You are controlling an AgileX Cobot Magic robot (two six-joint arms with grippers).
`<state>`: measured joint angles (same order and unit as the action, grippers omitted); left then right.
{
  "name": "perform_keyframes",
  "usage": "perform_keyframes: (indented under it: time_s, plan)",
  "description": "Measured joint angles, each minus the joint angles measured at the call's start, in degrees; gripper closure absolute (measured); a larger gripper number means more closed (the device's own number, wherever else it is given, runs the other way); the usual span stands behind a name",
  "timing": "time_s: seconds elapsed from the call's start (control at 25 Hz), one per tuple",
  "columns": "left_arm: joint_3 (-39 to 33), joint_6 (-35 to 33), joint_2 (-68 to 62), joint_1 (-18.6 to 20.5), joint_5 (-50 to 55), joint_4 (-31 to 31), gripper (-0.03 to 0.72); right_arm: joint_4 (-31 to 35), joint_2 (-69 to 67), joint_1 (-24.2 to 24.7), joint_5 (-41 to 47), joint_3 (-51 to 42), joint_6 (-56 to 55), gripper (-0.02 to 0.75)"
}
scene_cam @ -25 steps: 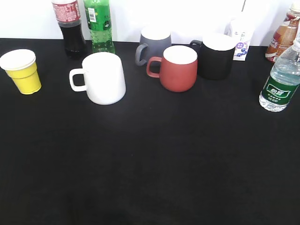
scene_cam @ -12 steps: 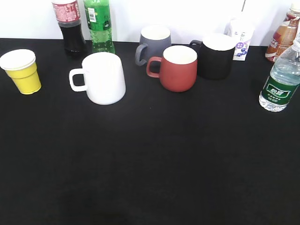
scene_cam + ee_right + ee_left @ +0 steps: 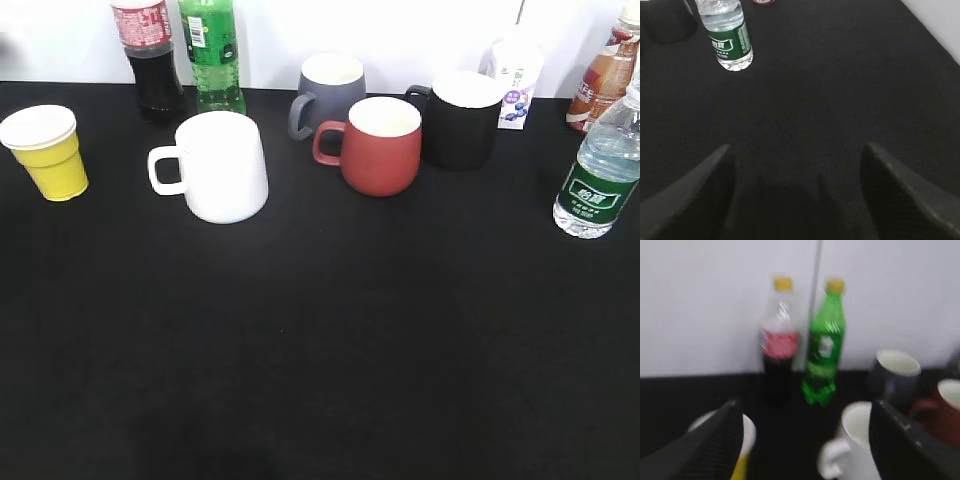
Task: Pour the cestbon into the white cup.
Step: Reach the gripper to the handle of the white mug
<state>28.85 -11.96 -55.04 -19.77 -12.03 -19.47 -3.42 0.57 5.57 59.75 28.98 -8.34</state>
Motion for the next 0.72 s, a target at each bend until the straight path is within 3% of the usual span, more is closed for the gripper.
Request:
perform_keyframes:
  time_s: [0.12,0.2,0.36,0.48,0.72]
  plan:
    - [-1.8,0.0,-17.8,-8.7,-9.5,-5.7,0.102,0.0,0.0,0.0,0.0,0.0,0.0,0.146]
    - [-1.8,0.0,-27.2,-11.4,-19.5,-6.6,0.103,0.0,0.0,0.0,0.0,0.0,0.0,0.146]
    - [-1.9,0.0,-40.2,-11.6,-38.2,-6.3,0.143,0.0,0.0,0.0,0.0,0.0,0.0,0.146]
    - [-1.6,0.0,-42.7,-11.5,-40.6,-6.1,0.199,0.0,0.0,0.0,0.0,0.0,0.0,0.146]
    - [2.5,0.0,-50.7,-10.9,-43.3,-6.2,0.204,0.0,0.0,0.0,0.0,0.0,0.0,0.146]
